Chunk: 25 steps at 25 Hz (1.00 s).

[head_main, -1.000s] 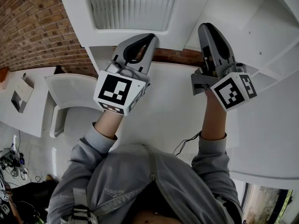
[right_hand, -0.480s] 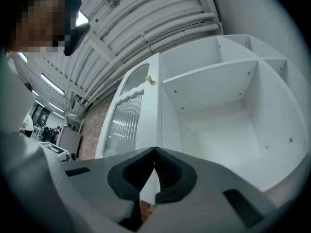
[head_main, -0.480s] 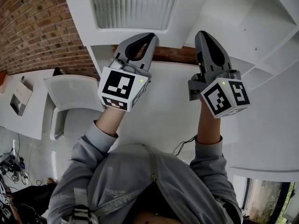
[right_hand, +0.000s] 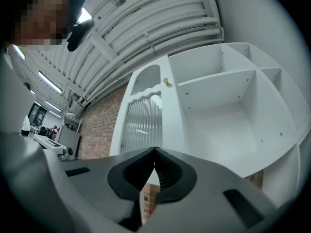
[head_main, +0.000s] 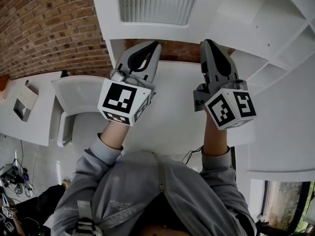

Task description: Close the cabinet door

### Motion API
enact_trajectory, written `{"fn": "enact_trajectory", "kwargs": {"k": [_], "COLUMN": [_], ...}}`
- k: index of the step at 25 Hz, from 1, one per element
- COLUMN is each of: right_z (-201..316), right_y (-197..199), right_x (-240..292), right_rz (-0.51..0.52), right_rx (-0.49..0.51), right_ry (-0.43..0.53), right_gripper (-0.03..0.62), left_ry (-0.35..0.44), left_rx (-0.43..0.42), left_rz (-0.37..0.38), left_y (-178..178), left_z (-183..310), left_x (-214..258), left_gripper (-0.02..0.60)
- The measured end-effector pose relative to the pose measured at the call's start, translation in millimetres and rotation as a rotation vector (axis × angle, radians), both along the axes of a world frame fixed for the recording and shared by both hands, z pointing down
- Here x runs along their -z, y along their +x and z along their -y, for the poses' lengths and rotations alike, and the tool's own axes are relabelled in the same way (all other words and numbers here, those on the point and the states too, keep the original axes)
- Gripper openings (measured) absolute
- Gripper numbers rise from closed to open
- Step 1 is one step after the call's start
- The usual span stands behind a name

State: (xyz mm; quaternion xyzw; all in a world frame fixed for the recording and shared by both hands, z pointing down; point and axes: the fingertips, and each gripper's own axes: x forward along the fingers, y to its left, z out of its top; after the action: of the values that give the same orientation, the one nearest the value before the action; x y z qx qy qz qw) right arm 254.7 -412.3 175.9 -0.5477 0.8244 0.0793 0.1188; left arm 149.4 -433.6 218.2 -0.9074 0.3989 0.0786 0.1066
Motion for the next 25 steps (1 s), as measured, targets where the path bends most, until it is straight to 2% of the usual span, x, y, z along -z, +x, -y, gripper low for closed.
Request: {"fn": "enact_trajectory", "kwargs": {"k": [16,25], "right_z": [-82,-124], "right_y": [-111,-163], "right_x": [-36,-57], "right_rz": [0.019,0.013], "right_rx": [-0.05,-0.095], "right_ry": [-0.063,-0.1], "right_gripper": [0.026,0.026], "left_ry": [-0.051,-0.054], "left_rx": [-0.021,0.011], "left_rz": [-0.012,0.025], "left_y": [-115,-172], "left_z": [-82,-123], "left_x": [-18,-32], "left_gripper": [0.006,0.006]}}
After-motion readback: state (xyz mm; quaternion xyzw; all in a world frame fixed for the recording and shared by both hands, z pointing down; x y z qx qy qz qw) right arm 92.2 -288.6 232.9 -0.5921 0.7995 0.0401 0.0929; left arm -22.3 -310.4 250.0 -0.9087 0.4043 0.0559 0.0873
